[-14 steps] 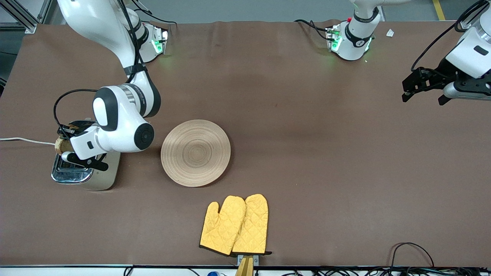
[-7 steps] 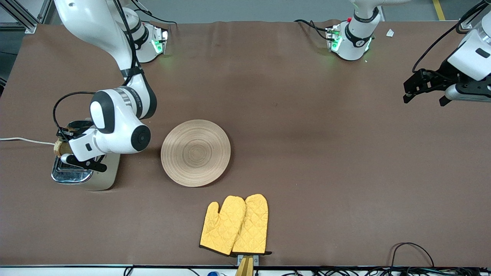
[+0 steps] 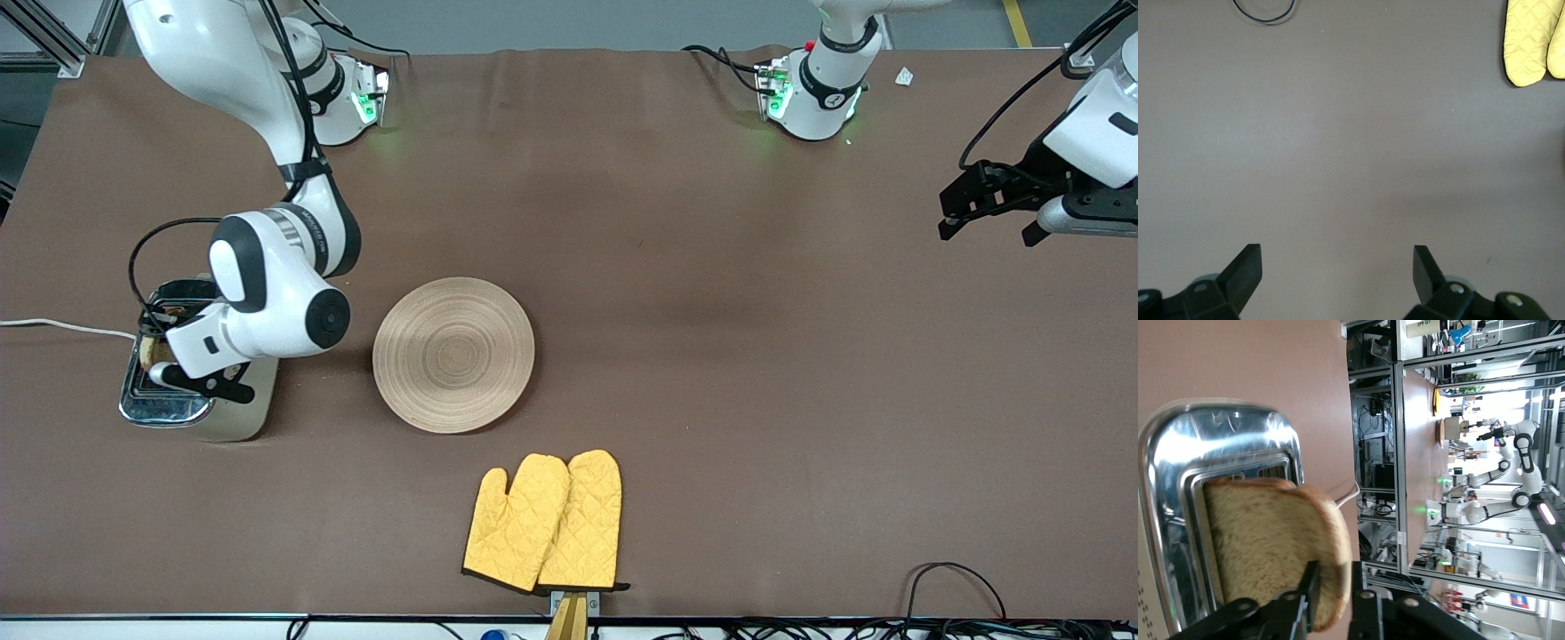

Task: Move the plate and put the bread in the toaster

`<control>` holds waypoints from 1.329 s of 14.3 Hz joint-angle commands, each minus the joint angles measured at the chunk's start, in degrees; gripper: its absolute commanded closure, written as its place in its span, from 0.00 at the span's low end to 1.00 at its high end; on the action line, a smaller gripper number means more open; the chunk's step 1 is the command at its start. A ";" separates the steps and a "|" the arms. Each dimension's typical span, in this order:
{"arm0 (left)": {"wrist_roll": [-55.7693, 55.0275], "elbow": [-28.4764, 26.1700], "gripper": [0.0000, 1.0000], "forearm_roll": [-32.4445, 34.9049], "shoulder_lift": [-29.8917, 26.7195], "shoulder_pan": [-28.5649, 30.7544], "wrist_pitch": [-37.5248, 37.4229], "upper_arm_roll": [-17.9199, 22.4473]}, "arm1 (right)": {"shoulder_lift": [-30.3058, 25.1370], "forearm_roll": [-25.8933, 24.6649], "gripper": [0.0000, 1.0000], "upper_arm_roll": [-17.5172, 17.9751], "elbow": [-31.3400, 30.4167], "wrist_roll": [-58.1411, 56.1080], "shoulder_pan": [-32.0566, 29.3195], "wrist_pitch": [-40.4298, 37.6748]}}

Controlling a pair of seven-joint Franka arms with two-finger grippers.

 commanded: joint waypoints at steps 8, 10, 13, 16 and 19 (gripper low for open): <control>0.02 0.20 0.00 -0.04 0.33 -0.01 0.05 0.26 | -26.94 41.85 0.00 0.52 0.43 -6.88 -10.20 1.02; 0.02 0.20 0.00 -0.04 0.24 -0.01 0.05 0.26 | -34.23 42.55 0.00 0.53 -5.81 -15.18 -10.28 4.70; 0.02 0.20 0.00 -0.04 0.24 -0.01 0.05 0.26 | -35.94 45.20 0.00 -0.87 -6.90 -24.44 -11.51 6.13; 0.02 0.20 0.00 -0.04 0.33 -0.01 0.14 0.26 | -35.77 45.46 0.00 -2.81 -5.75 -31.75 -11.78 6.04; 0.28 0.29 0.00 0.05 0.33 -0.10 0.14 0.26 | -35.33 45.55 0.00 -2.99 -5.05 -32.55 -11.95 5.96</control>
